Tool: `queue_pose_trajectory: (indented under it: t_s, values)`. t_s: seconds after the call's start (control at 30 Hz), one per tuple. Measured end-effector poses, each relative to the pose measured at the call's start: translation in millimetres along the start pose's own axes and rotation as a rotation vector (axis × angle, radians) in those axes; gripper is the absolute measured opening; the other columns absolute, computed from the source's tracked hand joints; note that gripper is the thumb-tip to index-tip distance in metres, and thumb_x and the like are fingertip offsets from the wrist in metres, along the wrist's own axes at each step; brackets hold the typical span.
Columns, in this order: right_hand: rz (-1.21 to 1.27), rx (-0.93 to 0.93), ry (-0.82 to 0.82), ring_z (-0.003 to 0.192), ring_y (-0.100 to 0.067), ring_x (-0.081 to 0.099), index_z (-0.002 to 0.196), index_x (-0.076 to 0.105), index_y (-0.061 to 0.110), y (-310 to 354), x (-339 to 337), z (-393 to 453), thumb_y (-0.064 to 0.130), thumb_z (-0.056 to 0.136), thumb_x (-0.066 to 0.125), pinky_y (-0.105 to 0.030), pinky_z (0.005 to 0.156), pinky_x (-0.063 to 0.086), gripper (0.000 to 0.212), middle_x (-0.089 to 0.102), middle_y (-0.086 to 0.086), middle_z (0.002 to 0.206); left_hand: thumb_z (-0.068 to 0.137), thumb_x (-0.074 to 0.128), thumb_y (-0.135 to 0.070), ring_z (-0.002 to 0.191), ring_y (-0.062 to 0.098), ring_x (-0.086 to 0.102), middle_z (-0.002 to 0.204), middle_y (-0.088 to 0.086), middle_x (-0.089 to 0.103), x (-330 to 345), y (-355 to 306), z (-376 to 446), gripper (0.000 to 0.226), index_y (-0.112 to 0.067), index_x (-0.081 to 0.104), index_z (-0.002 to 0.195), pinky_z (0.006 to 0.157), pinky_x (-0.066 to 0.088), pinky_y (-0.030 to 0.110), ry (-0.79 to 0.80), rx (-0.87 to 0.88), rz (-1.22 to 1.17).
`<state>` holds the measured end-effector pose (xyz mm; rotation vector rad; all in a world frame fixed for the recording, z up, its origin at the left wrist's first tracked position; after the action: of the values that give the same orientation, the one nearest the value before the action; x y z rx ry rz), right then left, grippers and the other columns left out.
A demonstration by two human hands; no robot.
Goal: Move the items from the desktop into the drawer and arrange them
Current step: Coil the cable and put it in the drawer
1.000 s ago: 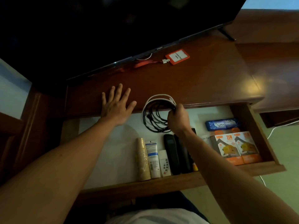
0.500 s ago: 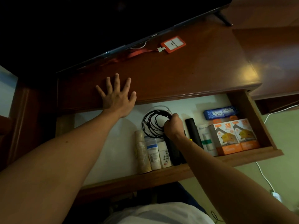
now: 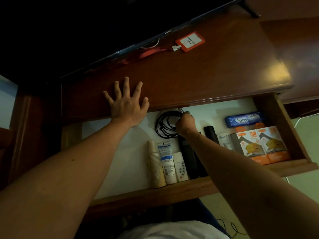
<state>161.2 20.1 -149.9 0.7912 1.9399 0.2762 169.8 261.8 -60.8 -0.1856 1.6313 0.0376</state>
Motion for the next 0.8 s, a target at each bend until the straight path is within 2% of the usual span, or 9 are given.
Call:
queue_pose_trajectory:
  t_s: [0.13,0.23,0.33,0.4,0.5,0.63,0.8]
  values:
    - [-0.026,-0.032,0.027,0.111,-0.036,0.058,0.127,0.049,-0.006,-2,7,-4,-0.001,0.095,0.046,-0.03,0.085,0.046,0.033,0.057,-0.024,0.125,0.093,0.014,-0.065,0.151,0.042,-0.001,0.168,0.009,0.001,0,0,0,0.068,-0.039,0.011,0.156,0.113,0.001,0.073,0.002,-0.001,0.007]
    - [-0.026,-0.053,0.062,0.104,-0.035,0.061,0.122,0.055,-0.003,-3,10,-5,0.011,0.096,0.05,-0.032,0.079,0.048,0.03,0.062,-0.021,0.119,0.093,0.013,-0.066,0.151,0.042,-0.002,0.168,0.009,0.0,-1,0,0,0.068,-0.039,0.011,0.156,0.113,0.0,0.073,0.007,-0.002,-0.007]
    - [-0.051,-0.087,0.098,0.097,-0.032,0.063,0.116,0.06,0.003,-2,11,-6,0.023,0.095,0.051,-0.038,0.083,0.056,0.03,0.066,-0.017,0.112,0.092,0.013,-0.065,0.152,0.041,-0.004,0.168,0.009,-0.001,-1,0,0,0.068,-0.04,0.01,0.156,0.113,0.0,0.073,0.014,-0.006,-0.006]
    - [-0.105,-0.115,0.101,0.099,-0.034,0.062,0.116,0.061,0.005,1,10,-8,0.03,0.094,0.049,-0.045,0.087,0.056,0.036,0.065,-0.017,0.112,0.092,0.013,-0.065,0.152,0.041,-0.004,0.168,0.008,-0.002,-1,0,0,0.068,-0.04,0.009,0.155,0.113,0.0,0.073,0.021,-0.006,-0.009]
    - [-0.246,-0.131,0.078,0.112,-0.04,0.052,0.126,0.058,0.005,1,7,-11,0.038,0.096,0.043,-0.047,0.096,0.049,0.048,0.053,-0.02,0.123,0.093,0.014,-0.065,0.151,0.041,-0.005,0.168,0.008,-0.002,0,0,-1,0.068,-0.04,0.01,0.155,0.113,-0.001,0.073,0.026,-0.009,-0.014]
    - [-0.301,-0.123,0.028,0.119,-0.04,0.046,0.132,0.054,0.006,0,-1,-15,0.042,0.097,0.042,-0.049,0.098,0.044,0.051,0.048,-0.019,0.13,0.093,0.014,-0.065,0.151,0.041,-0.006,0.168,0.008,-0.003,0,0,0,0.068,-0.04,0.008,0.156,0.113,-0.001,0.073,0.033,-0.004,-0.008]
    - [-0.288,-0.153,0.013,0.115,-0.037,0.049,0.126,0.058,0.01,-1,-5,-22,0.037,0.096,0.044,-0.049,0.094,0.048,0.043,0.051,-0.017,0.128,0.093,0.013,-0.066,0.151,0.04,-0.007,0.168,0.008,-0.004,1,0,-1,0.068,-0.04,0.006,0.156,0.113,-0.002,0.073,0.047,-0.003,-0.006]
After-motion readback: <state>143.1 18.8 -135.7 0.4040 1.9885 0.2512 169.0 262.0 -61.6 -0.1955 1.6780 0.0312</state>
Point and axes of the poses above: each hand's wrist, its own z-axis towards the middle knuckle, its own x-axis out of the palm, y = z × x, the point moved 10 cm from there along z, towards the middle knuckle
